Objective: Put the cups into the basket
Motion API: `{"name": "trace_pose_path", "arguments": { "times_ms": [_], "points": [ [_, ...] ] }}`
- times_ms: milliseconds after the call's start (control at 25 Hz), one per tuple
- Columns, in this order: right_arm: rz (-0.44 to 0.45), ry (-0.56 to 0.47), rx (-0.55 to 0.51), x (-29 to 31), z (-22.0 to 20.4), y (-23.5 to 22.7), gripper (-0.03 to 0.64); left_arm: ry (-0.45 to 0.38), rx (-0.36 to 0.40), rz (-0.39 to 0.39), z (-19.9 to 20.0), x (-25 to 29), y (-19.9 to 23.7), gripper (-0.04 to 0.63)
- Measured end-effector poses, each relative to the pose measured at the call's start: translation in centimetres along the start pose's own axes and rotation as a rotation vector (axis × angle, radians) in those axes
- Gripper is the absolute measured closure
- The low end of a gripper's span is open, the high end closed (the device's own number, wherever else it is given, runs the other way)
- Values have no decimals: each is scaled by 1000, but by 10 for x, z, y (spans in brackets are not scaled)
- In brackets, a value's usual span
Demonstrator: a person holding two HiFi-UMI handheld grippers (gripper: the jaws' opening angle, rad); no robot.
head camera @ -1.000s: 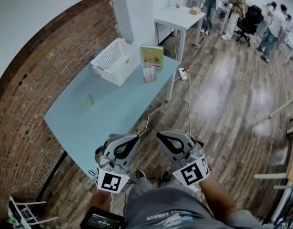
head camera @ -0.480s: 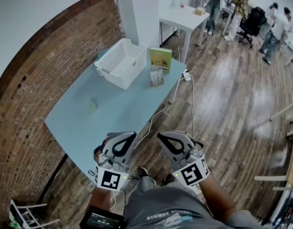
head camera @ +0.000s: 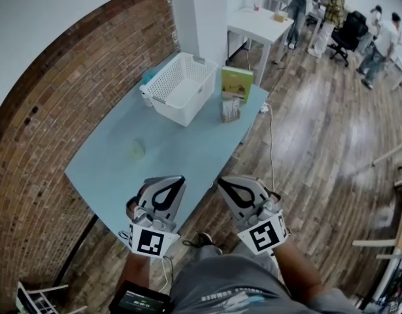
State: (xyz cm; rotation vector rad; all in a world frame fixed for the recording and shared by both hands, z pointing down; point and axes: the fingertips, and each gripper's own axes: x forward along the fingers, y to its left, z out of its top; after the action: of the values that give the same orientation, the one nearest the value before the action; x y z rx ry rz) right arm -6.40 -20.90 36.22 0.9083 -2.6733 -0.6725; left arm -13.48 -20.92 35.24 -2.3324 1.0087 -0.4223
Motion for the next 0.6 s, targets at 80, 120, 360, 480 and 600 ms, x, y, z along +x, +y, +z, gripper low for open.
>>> {"name": "trace_pose_path", "arguments": {
  "times_ms": [80,120,360,480,600],
  "points": [
    [0,7,-3,11,3,4,603,12,-7,2,-12,-5,11,597],
    [1,9,-4,16,4,6,603,17,-12,4,-18,-7,15,597],
    [17,16,-9,39,4,7,603,48,-40,12,-45,-8,34,597],
    [34,12,-8,52,1,5,603,69,-46,21,-59,-5,43,597],
    [53,3,-9,66,-1,2,603,103,-58,41,-75,-1,55,597]
  ]
}}
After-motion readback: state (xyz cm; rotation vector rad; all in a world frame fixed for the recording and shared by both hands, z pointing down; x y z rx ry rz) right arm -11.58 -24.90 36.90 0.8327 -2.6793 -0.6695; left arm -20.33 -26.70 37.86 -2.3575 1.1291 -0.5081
